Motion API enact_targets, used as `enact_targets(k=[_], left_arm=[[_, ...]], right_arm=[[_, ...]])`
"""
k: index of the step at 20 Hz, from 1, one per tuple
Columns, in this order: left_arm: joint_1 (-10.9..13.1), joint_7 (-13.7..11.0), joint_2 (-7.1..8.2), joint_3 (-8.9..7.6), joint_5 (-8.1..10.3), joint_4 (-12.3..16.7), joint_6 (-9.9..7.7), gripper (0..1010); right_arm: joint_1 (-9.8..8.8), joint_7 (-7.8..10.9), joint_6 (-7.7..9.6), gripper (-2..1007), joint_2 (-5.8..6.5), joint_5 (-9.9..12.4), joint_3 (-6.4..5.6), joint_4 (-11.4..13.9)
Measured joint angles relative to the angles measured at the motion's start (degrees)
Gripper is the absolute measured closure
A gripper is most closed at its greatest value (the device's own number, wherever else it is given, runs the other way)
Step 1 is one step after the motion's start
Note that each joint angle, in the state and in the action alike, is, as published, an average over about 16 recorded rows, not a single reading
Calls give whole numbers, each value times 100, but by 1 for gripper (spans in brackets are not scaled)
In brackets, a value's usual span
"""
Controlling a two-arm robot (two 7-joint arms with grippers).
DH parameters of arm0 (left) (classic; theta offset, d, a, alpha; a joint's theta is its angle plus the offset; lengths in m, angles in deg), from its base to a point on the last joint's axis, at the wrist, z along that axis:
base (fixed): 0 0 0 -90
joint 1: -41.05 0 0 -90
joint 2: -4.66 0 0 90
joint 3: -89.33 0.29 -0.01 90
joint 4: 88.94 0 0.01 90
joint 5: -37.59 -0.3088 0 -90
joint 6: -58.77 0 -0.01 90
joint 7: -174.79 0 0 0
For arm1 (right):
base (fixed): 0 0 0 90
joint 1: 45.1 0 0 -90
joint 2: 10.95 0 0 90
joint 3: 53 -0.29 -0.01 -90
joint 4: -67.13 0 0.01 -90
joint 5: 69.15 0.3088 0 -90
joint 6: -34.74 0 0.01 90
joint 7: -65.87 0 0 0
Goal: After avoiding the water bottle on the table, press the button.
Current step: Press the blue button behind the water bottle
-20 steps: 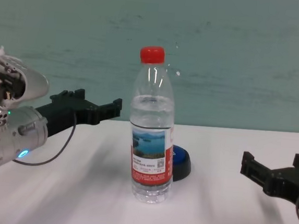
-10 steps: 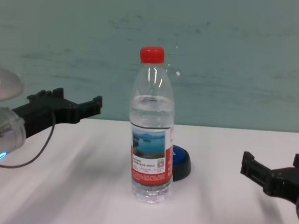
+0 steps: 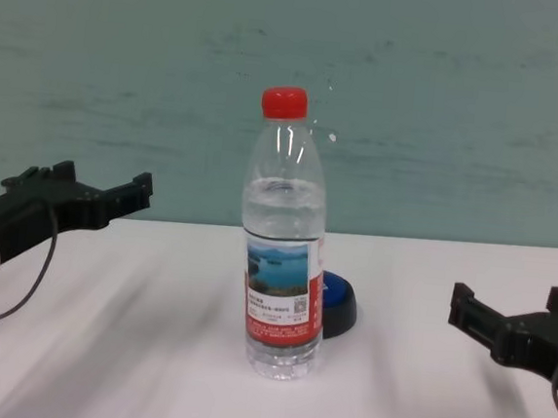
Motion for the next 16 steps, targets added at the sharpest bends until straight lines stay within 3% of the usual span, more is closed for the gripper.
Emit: enact_targets(k=[16], left_arm=[[1140, 162, -41, -344, 136, 1210, -124, 0]], right_arm=[[0, 0, 0, 1, 0, 0, 0, 0]])
